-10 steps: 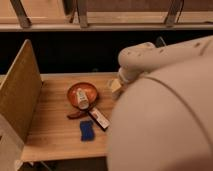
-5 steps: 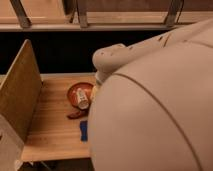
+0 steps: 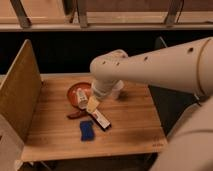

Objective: Move the arm in a circular motion

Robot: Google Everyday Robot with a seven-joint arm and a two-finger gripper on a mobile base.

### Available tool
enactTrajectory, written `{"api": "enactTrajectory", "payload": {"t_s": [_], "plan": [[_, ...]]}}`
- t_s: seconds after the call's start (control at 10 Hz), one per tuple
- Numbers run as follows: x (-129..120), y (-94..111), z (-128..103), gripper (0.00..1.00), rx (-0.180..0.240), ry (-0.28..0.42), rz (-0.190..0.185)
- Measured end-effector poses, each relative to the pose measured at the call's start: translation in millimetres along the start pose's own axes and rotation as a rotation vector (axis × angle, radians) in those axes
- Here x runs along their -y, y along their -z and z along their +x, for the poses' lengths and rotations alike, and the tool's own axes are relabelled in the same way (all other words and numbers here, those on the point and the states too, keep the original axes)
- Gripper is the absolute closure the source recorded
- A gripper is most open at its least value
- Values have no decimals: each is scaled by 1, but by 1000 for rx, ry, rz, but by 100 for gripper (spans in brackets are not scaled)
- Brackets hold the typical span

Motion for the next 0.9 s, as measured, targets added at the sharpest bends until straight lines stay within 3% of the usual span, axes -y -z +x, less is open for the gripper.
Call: {"api": "enactTrajectory", "payload": {"t_s": [0.2, 0.4, 0.6, 0.7, 0.9], "plan": [[22, 20, 29, 20, 30, -91, 48], [77, 47, 77, 20, 54, -266, 138], [117, 62, 103, 20, 68, -381, 192], [130, 63, 101, 20, 71, -402, 206], [134, 58, 76, 20, 74, -364, 202]]}}
